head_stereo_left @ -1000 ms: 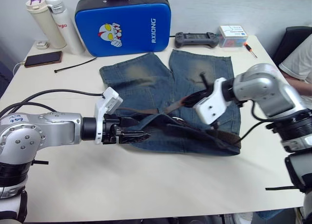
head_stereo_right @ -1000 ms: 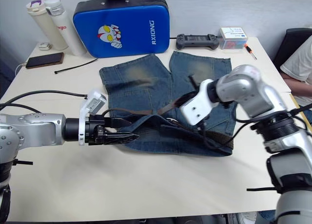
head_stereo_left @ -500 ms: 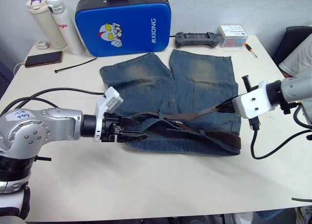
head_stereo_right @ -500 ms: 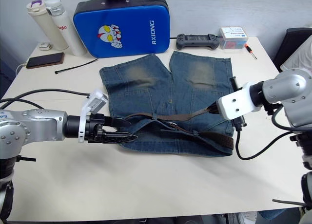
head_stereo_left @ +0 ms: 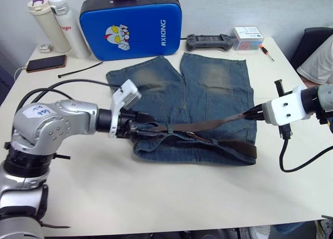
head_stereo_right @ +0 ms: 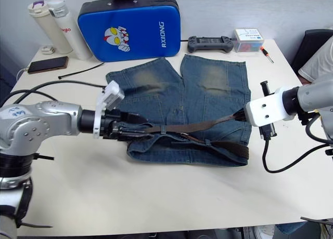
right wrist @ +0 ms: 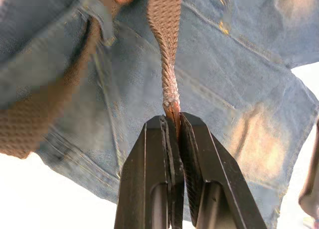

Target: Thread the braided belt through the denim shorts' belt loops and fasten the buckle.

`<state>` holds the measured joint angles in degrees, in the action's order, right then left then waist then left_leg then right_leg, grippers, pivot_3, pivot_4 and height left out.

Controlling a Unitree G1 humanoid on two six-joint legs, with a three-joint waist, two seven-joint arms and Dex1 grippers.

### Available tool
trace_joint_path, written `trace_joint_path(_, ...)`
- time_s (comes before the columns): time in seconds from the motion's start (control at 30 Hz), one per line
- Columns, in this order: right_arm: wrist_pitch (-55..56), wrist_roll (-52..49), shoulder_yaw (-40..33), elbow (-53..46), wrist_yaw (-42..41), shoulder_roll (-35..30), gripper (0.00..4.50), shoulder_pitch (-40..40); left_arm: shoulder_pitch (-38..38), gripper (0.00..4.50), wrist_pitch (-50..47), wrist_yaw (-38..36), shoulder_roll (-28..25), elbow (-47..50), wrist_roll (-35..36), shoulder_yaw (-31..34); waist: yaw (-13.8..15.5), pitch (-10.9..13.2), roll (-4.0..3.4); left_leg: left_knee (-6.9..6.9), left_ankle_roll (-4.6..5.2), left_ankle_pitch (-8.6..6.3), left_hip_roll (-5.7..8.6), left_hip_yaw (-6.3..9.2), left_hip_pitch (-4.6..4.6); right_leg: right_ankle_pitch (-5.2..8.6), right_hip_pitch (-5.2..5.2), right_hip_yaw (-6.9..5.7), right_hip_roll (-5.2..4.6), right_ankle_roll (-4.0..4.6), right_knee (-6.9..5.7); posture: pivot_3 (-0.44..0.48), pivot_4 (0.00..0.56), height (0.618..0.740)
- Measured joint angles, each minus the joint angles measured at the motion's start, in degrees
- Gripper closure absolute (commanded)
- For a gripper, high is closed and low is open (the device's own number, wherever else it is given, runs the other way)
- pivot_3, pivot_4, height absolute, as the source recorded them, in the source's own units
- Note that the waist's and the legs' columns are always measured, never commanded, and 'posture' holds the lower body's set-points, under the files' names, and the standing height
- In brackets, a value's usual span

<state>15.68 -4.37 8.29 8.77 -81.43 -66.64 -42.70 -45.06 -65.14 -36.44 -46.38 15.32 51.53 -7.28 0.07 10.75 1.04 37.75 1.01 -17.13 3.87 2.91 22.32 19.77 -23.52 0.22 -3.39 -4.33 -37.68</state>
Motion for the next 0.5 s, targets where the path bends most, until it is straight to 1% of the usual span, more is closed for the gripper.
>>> trace_joint_path(0.03,-0.65,0.0,0.01,0.17,0.01,0.17,4.5,-0.47,-0.48,0.04,1.29,0.47,0.72,-0.42,-1.51,-0.41,0.01,0.0,0.0,0.0,0.0,0.0,0.0,-0.01,0.0,0.0,0.0,0.01,0.0,0.0,0.0,0.0,0.15,0.74)
trace_joint_path(0.07,-3.31,-0.27,0.01,0.09,-0.01,0.86,4.5,-1.32,-1.17,0.04,4.45,1.12,2.31,-0.66,-5.36,-1.76,0.04,0.0,0.0,0.04,0.0,0.0,0.0,-0.01,0.01,0.0,0.0,0.0,0.0,0.0,-0.01,0.0,0.15,0.74)
trace_joint_path(0.1,-7.91,-0.97,0.01,-0.53,0.15,2.27,4.5,-2.22,-2.22,0.04,8.65,2.03,5.24,-0.84,-10.18,-4.09,0.14,0.0,0.0,0.1,0.01,-0.01,0.0,0.0,0.03,-0.01,0.02,-0.02,0.01,-0.01,-0.01,0.0,0.15,0.74)
trace_joint_path(0.23,-20.44,-3.86,0.42,-4.46,0.71,6.6,4.5,-3.39,-3.87,0.04,17.03,3.4,12.96,-1.13,-19.32,-10.26,0.5,0.0,0.01,0.18,0.02,-0.02,-0.01,-0.01,0.12,-0.01,-0.06,-0.01,0.02,-0.02,-0.06,0.0,0.15,0.74)
trace_joint_path(0.3,-26.99,-5.34,0.46,-6.73,0.94,8.04,4.5,-3.72,-5.11,0.04,20.22,4.29,16.73,-2.93,-23.97,-12.92,0.69,0.0,0.0,0.2,0.02,-0.02,-0.01,-0.02,0.13,-0.01,-0.08,0.0,0.02,-0.02,-0.1,0.0,0.15,0.74)
trace_joint_path(0.37,-32.06,-6.49,0.45,-9.01,1.07,8.68,4.5,-4.07,-6.19,0.04,22.21,4.58,19.18,-4.65,-27.68,-14.82,0.85,0.0,0.0,0.21,0.02,-0.02,-0.01,-0.03,0.13,-0.01,-0.1,0.01,0.02,-0.02,-0.13,0.0,0.15,0.74)
trace_joint_path(0.5,-38.12,-7.75,0.42,-12.33,1.82,9.31,4.5,-4.31,-6.48,0.04,22.7,4.65,23.26,-5.98,-31.17,-15.29,1.35,0.0,0.0,0.23,0.05,-0.03,-0.01,-0.05,0.14,-0.01,-0.1,0.03,0.02,-0.02,-0.12,0.0,0.15,0.74)
